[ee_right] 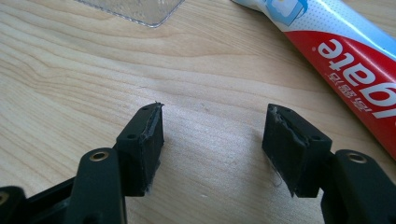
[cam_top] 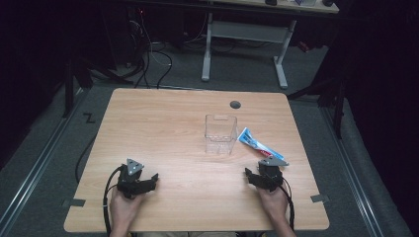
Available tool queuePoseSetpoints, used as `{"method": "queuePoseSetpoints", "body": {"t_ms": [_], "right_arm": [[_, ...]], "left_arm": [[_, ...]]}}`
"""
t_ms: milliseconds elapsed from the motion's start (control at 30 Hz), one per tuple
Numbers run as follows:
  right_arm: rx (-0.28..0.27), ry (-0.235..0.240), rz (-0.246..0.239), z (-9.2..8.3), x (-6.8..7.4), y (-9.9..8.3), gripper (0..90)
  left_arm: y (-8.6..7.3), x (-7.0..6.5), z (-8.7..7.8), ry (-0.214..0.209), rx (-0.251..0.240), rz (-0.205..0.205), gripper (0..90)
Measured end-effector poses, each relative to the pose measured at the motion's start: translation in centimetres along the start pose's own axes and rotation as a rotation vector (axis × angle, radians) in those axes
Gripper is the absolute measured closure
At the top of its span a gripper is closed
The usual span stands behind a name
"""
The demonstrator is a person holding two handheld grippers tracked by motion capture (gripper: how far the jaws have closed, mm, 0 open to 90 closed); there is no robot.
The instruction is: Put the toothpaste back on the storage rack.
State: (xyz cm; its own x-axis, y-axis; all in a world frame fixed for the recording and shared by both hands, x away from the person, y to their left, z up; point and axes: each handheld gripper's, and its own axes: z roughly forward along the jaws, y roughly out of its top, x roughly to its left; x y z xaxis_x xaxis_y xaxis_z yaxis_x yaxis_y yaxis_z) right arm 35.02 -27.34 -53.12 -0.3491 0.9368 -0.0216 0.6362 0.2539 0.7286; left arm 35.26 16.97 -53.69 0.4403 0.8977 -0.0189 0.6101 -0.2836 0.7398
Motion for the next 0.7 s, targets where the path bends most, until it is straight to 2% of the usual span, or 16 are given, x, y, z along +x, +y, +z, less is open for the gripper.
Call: {"method": "queuePoseSetpoints", "body": {"t_ms": [700], "right_arm": [[-0.001, -0.002, 0.001, 0.07, 0.02, 0.07, 38.6]], "left_arm": [[-0.02, 0.00, -0.03, -0.002, 0.002, 0.003, 23.5]]}}
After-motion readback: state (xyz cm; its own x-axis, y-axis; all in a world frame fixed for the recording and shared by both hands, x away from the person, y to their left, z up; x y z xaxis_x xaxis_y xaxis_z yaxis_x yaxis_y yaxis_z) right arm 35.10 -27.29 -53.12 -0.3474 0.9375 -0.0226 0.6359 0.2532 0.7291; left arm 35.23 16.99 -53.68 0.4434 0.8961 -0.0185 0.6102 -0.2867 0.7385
